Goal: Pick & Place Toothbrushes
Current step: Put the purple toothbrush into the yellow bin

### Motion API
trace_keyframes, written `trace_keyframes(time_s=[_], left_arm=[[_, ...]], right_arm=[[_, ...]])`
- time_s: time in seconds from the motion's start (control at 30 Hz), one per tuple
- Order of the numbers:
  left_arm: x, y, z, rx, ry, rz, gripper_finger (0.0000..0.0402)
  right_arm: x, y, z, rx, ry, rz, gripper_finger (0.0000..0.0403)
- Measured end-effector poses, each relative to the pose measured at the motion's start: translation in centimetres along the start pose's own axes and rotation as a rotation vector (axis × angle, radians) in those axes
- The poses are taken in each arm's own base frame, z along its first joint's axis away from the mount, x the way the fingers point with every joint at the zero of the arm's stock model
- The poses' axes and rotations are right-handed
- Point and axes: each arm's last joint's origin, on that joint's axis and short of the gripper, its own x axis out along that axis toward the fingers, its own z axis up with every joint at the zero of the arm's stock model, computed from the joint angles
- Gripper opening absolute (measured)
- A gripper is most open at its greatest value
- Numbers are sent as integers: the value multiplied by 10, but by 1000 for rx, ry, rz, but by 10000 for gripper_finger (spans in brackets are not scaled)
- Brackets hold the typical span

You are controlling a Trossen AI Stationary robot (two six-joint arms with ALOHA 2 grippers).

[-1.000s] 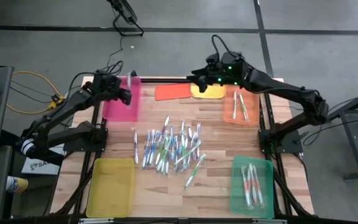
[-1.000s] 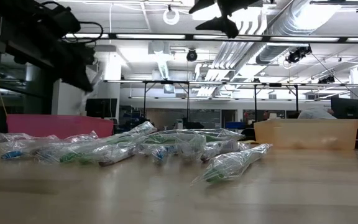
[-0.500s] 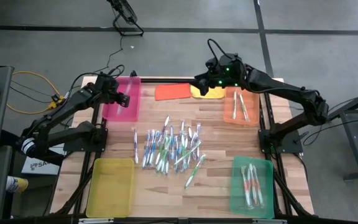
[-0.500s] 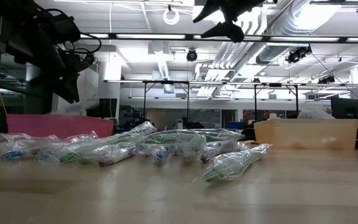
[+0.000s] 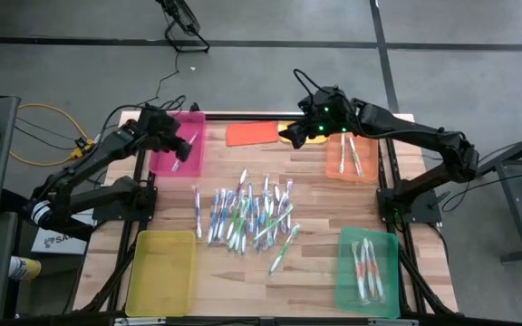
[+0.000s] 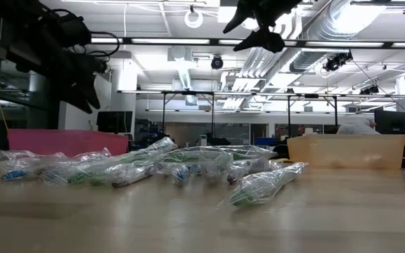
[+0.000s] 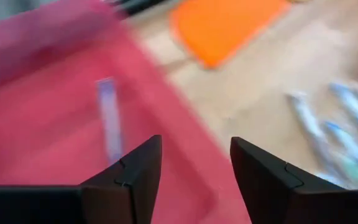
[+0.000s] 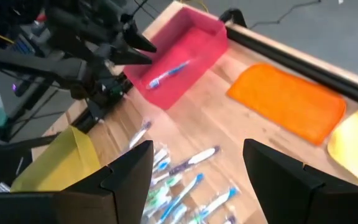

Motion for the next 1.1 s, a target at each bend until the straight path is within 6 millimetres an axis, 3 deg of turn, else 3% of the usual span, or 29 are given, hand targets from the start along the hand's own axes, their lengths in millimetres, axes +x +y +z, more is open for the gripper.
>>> trace_keyframes(time_s=[0.17, 0.4, 0.73, 1.1], left_arm=[[-6, -15, 6, 299, -51, -356, 167], [-9, -40, 6, 510, -43, -477, 148], [-1, -56, -24, 93, 392, -351, 147], [-5, -81, -37, -57, 439, -208, 147]], right_arm=[[-2, -1, -8, 3, 71, -28, 243], [-27, -8, -11, 73, 98, -108, 243], [-80, -18, -21, 159, 66, -296, 243], [-120, -23, -31, 111, -4, -453, 243]])
